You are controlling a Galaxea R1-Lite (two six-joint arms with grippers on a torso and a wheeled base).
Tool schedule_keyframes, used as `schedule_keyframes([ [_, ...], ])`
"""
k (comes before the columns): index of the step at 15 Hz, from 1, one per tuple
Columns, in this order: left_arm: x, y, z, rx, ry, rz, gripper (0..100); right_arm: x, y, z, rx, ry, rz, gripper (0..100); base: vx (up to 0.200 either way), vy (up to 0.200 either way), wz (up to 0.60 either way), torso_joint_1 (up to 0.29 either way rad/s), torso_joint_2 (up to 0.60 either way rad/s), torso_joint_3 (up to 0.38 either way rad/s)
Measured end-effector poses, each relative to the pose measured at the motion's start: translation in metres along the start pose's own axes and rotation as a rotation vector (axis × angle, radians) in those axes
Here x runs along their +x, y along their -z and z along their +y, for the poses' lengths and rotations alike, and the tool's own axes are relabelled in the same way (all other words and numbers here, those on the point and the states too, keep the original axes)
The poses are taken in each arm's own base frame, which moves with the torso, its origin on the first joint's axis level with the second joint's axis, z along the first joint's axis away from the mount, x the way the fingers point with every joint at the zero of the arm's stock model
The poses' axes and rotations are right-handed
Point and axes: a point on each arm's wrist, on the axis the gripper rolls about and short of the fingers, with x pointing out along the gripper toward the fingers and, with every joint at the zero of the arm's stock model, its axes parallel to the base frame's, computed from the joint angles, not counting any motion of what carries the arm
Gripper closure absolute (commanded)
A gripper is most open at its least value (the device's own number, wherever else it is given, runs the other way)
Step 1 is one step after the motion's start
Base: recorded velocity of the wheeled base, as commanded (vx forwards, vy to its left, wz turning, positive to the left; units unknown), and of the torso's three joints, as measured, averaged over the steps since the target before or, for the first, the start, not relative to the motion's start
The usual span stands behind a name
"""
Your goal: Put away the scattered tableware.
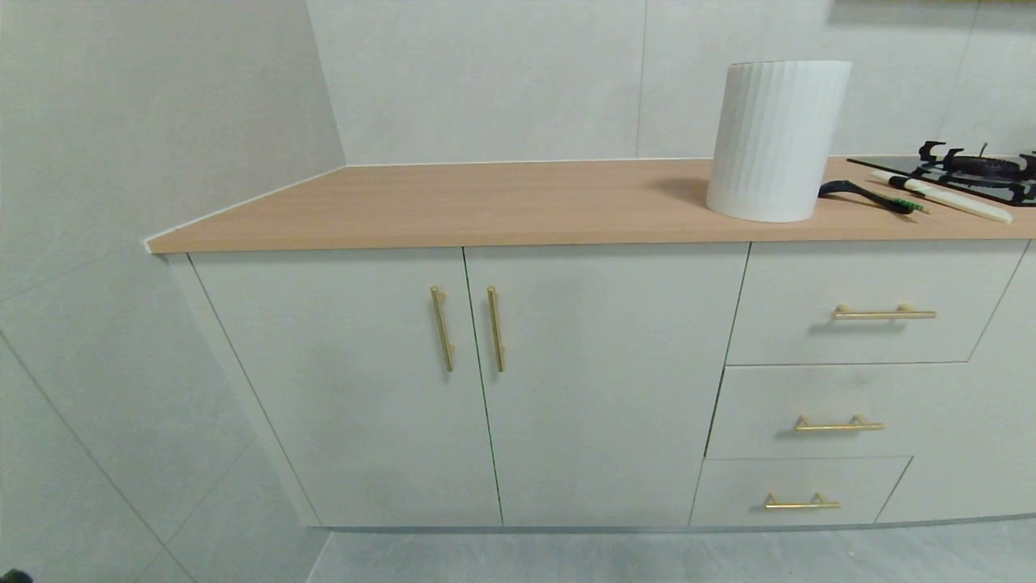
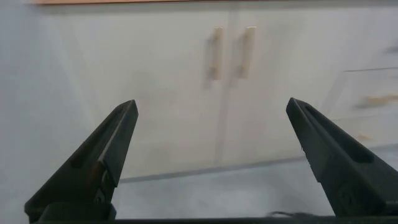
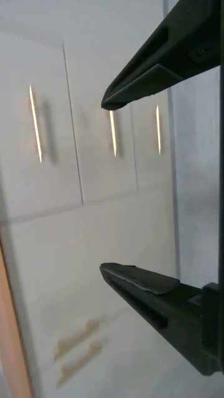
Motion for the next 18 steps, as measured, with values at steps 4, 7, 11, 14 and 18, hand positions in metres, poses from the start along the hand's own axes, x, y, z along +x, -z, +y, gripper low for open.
schedule_keyframes([
  [4, -0.028, 0.019, 0.000, 0.014, -0.203, -0.090, 0, -0.038, 0.020, -0.009, -0.080, 0.171, -0.094, 0, 0.000, 0.000, 0.00, 0.000, 0.00, 0.000],
  [7, -0.037, 0.031, -0.004, 0.054, -0.295, -0.127, 0, -0.052, 0.026, -0.007, -0.119, 0.273, -0.168, 0, 0.000, 0.000, 0.00, 0.000, 0.00, 0.000],
  [11, -0.027, 0.070, -0.002, 0.070, -0.345, -0.059, 0, -0.049, 0.053, -0.011, -0.126, 0.353, -0.148, 0, 0.000, 0.000, 0.00, 0.000, 0.00, 0.000],
  [14, -0.012, 0.096, -0.001, 0.049, -0.273, -0.076, 0, -0.034, 0.078, -0.015, -0.136, 0.354, -0.167, 0, 0.000, 0.000, 0.00, 0.000, 0.00, 0.000],
  [18, -0.009, 0.109, -0.002, 0.034, -0.172, -0.013, 0, -0.029, 0.094, -0.016, -0.168, 0.315, -0.092, 0, 0.000, 0.000, 0.00, 0.000, 0.00, 0.000],
])
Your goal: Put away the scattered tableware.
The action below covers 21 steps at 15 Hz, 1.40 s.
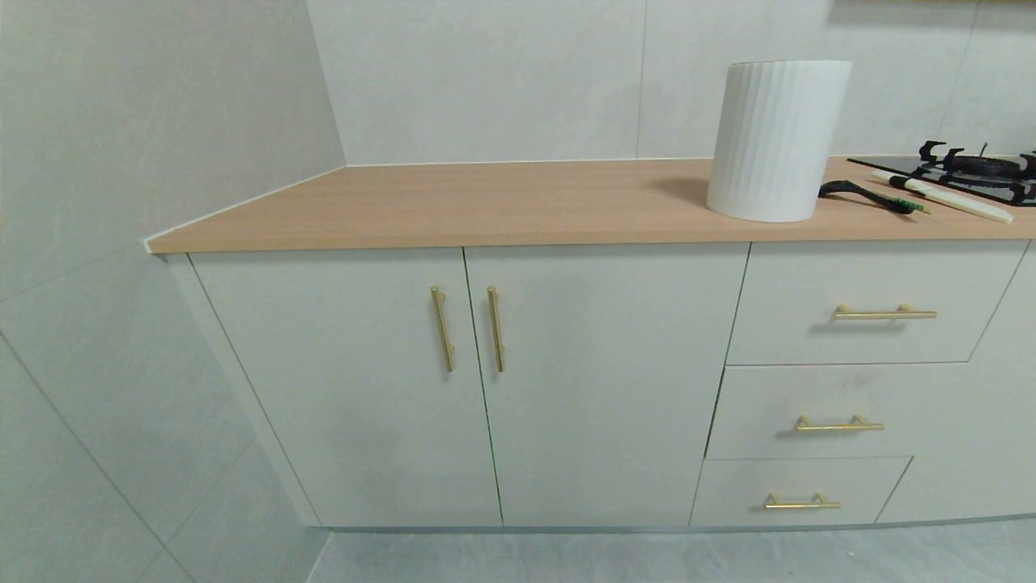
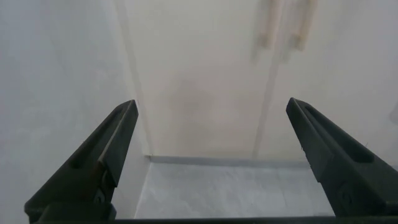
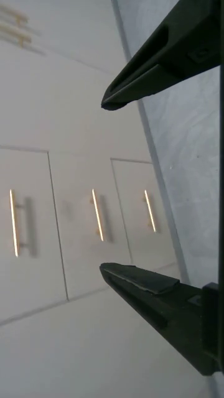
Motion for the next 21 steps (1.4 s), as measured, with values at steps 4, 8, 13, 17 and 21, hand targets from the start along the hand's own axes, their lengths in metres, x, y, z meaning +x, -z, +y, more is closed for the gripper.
schedule_keyframes([
  [4, 0.0001, 0.0009, -0.0001, 0.000, 0.004, 0.004, 0, -0.0001, 0.0016, 0.0033, -0.001, -0.148, 0.006, 0, 0.000, 0.000, 0.00, 0.000, 0.00, 0.000],
  [8, 0.0001, 0.0008, -0.0001, -0.002, 0.004, 0.004, 0, -0.0005, 0.0054, 0.0054, -0.001, -0.239, 0.041, 0, 0.000, 0.000, 0.00, 0.000, 0.00, 0.000],
  [13, 0.0001, 0.0009, -0.0001, -0.003, 0.003, 0.004, 0, -0.0005, 0.0058, 0.0055, 0.021, -0.246, 0.046, 0, 0.000, 0.000, 0.00, 0.000, 0.00, 0.000],
  [17, 0.0001, 0.0010, -0.0001, -0.003, 0.004, 0.005, 0, -0.0005, 0.0058, 0.0055, 0.023, -0.248, 0.047, 0, 0.000, 0.000, 0.00, 0.000, 0.00, 0.000],
  [21, 0.0001, 0.0010, -0.0001, -0.002, 0.004, 0.005, 0, -0.0005, 0.0058, 0.0056, 0.022, -0.249, 0.047, 0, 0.000, -0.100, 0.00, 0.001, 0.00, 0.000],
])
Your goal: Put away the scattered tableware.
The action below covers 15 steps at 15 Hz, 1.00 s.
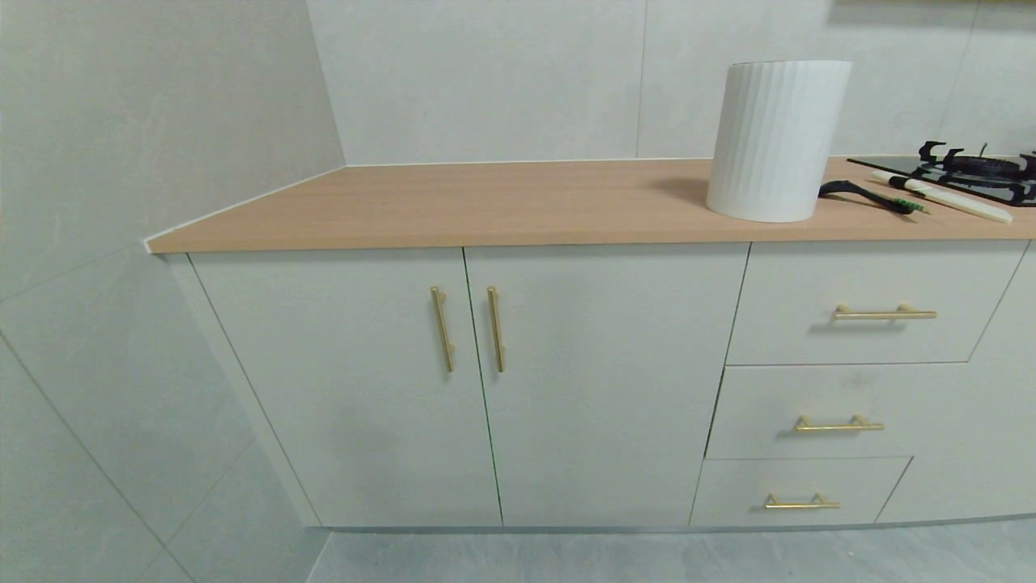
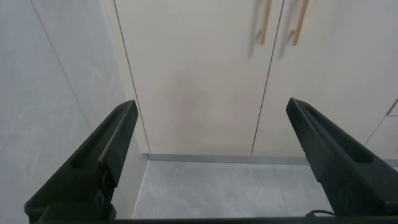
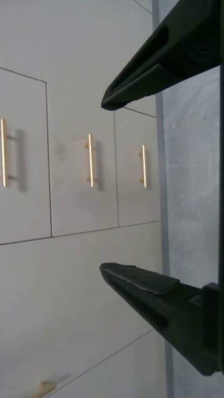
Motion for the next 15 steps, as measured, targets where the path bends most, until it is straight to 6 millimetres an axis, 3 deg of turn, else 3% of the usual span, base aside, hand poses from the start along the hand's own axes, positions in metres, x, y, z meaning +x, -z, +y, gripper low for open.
schedule_keyframes([
  [15, 0.0000, 0.0000, 0.0000, -0.002, -0.001, 0.000, 0, 0.0000, -0.0001, 0.0000, 0.001, -0.001, 0.000, 0, 0.000, -0.200, 0.00, 0.003, 0.00, 0.003],
])
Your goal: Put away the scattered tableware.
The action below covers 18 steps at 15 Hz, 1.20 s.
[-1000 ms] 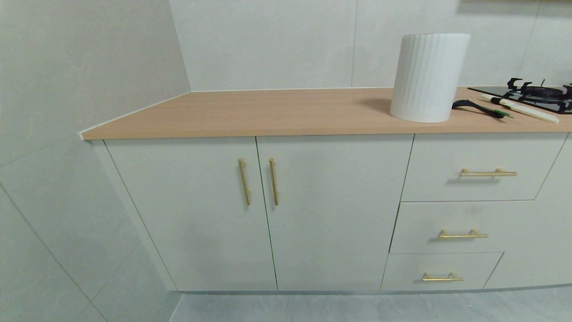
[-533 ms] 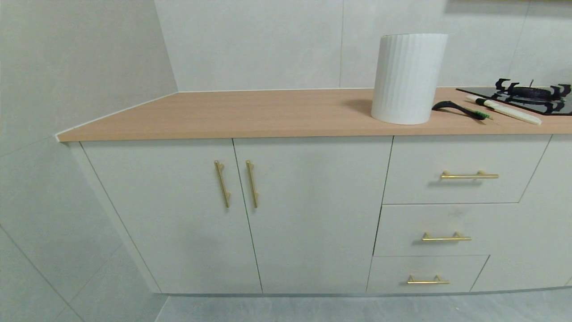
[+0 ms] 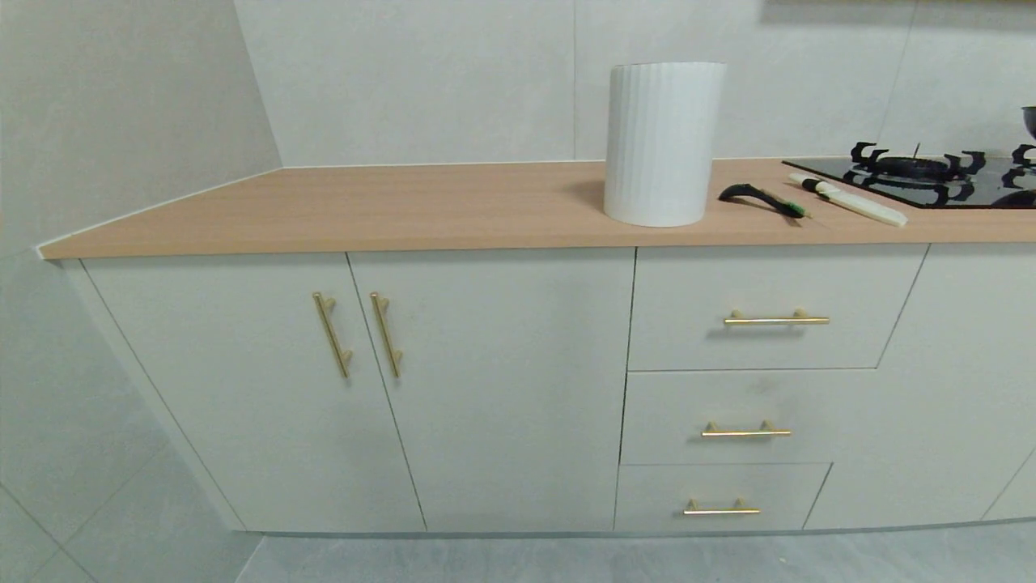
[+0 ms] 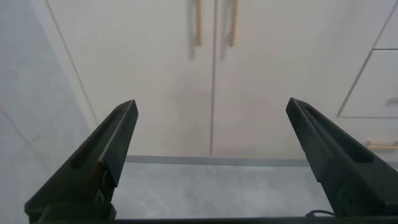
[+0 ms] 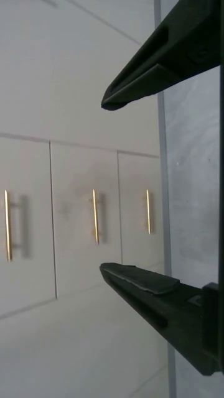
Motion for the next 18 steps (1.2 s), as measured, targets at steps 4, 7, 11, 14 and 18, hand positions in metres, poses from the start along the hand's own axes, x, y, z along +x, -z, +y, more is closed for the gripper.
schedule_keyframes([
  [4, 0.0000, -0.0001, 0.0000, -0.001, 0.000, -0.001, 0, 0.0000, 0.0001, 0.0000, 0.000, 0.000, 0.000, 0, 0.000, 0.000, 0.00, 0.000, 0.00, 0.000],
  [7, 0.0000, 0.0000, 0.0000, 0.000, 0.000, 0.000, 0, 0.0000, 0.0001, 0.0000, 0.000, -0.001, 0.000, 0, 0.000, 0.000, 0.00, 0.000, 0.00, 0.000],
  [11, 0.0000, 0.0000, 0.0000, -0.001, 0.000, 0.000, 0, 0.0000, 0.0001, 0.0000, 0.000, -0.001, 0.000, 0, 0.150, 0.000, 0.00, -0.002, 0.00, 0.004],
  [14, 0.0000, 0.0000, 0.0000, -0.001, 0.001, 0.000, 0, 0.0000, 0.0001, 0.0000, -0.002, 0.000, 0.000, 0, 0.000, 0.000, 0.00, 0.000, 0.00, 0.000],
  [18, 0.0000, 0.0000, 0.0000, 0.000, 0.001, 0.000, 0, 0.0001, 0.0005, 0.0000, -0.009, -0.001, 0.002, 0, 0.000, 0.000, 0.00, 0.000, 0.00, 0.000],
])
